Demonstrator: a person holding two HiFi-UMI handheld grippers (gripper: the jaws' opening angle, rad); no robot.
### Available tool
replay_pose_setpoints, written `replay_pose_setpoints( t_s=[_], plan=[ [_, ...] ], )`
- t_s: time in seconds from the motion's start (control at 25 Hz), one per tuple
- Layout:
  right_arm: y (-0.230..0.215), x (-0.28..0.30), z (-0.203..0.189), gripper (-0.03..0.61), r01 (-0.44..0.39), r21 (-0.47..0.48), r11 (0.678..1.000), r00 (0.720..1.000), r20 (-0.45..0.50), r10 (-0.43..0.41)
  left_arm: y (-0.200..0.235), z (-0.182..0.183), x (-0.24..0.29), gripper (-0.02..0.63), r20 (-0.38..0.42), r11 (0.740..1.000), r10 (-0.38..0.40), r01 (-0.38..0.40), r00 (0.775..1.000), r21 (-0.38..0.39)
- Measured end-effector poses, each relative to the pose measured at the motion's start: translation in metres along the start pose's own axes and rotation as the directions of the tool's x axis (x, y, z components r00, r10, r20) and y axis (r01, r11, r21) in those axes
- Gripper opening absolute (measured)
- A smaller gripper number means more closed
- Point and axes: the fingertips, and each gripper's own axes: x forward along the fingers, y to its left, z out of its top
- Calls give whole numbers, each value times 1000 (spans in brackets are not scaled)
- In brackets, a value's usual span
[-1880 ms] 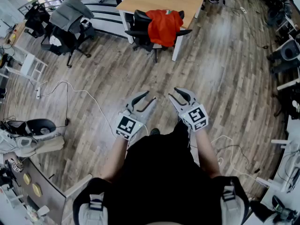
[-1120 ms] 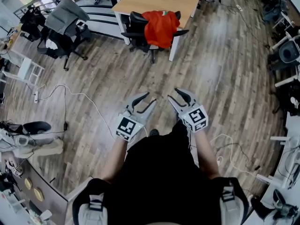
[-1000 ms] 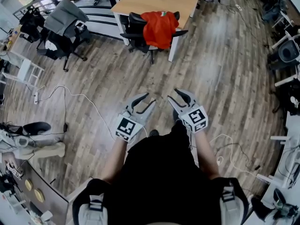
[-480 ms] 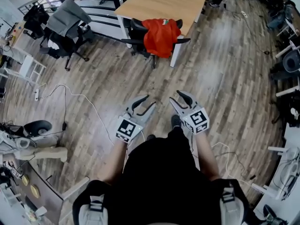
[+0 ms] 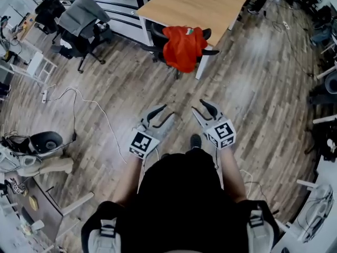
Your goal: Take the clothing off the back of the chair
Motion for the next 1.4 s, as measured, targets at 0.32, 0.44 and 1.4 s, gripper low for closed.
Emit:
replay_pose_setpoints(
  t_s=[0.32, 0.44, 1.4],
  plan=[
    [-47, 13, 9, 169, -59, -15, 998, 998, -10, 58, 16, 15, 40, 141, -5, 997, 72, -72, 997, -26],
    [-61, 17, 11, 170, -86, -33, 996, 996, -5, 86, 19, 18, 51, 141, -5, 995, 97, -97, 995, -27],
    [-131, 19, 16, 169, -230, -76, 970, 973, -10, 230, 19, 30, 112, 141, 3, 961, 273, -273, 962, -37]
  ],
)
